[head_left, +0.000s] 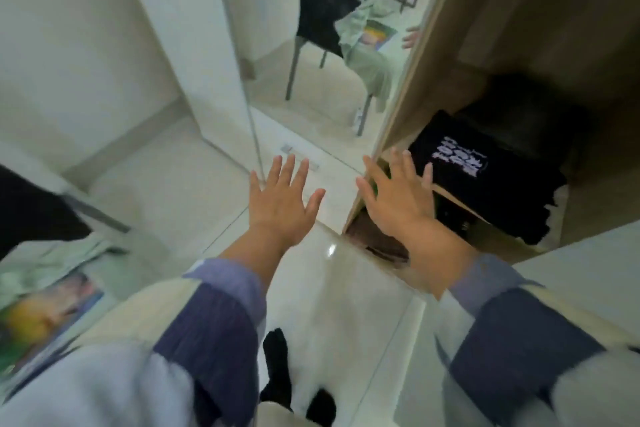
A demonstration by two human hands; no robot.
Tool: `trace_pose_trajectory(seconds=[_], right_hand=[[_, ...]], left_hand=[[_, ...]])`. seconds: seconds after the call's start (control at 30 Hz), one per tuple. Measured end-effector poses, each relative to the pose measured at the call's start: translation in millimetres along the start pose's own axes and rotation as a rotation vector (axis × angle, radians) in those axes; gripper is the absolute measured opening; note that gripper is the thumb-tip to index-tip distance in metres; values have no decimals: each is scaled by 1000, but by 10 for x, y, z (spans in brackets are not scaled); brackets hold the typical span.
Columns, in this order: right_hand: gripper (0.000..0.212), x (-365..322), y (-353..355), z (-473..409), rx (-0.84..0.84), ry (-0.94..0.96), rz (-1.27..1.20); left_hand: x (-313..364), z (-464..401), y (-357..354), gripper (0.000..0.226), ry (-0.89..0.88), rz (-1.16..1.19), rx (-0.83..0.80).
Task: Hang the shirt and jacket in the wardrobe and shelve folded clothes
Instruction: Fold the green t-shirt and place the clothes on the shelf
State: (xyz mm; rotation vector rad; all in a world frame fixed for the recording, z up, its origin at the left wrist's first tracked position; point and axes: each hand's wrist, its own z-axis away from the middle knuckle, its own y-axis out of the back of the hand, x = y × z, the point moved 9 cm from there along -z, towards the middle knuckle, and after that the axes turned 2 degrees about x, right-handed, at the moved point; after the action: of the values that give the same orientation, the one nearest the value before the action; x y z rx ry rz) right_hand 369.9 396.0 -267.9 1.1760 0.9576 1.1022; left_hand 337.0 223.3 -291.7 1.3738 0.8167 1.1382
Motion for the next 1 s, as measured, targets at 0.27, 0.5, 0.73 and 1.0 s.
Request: trace_pose_trajectory(seconds=[0.27,0.5,0.73,1.0], right_hand=[[56,-2262,152,324,-7,442,33],[57,-3897,-211,622,-46,675,138],[61,-5229,-902,960,-167,822,235],[66,-6423,-1837,997,-261,972,227]], left_hand=[[-1992,1232,495,68,445,-22,89],[-3371,2119,464,69,676,11,49],[-4730,2782,137,74,848,58,-20],[-5866,2940,-590,83,962,91,-105]])
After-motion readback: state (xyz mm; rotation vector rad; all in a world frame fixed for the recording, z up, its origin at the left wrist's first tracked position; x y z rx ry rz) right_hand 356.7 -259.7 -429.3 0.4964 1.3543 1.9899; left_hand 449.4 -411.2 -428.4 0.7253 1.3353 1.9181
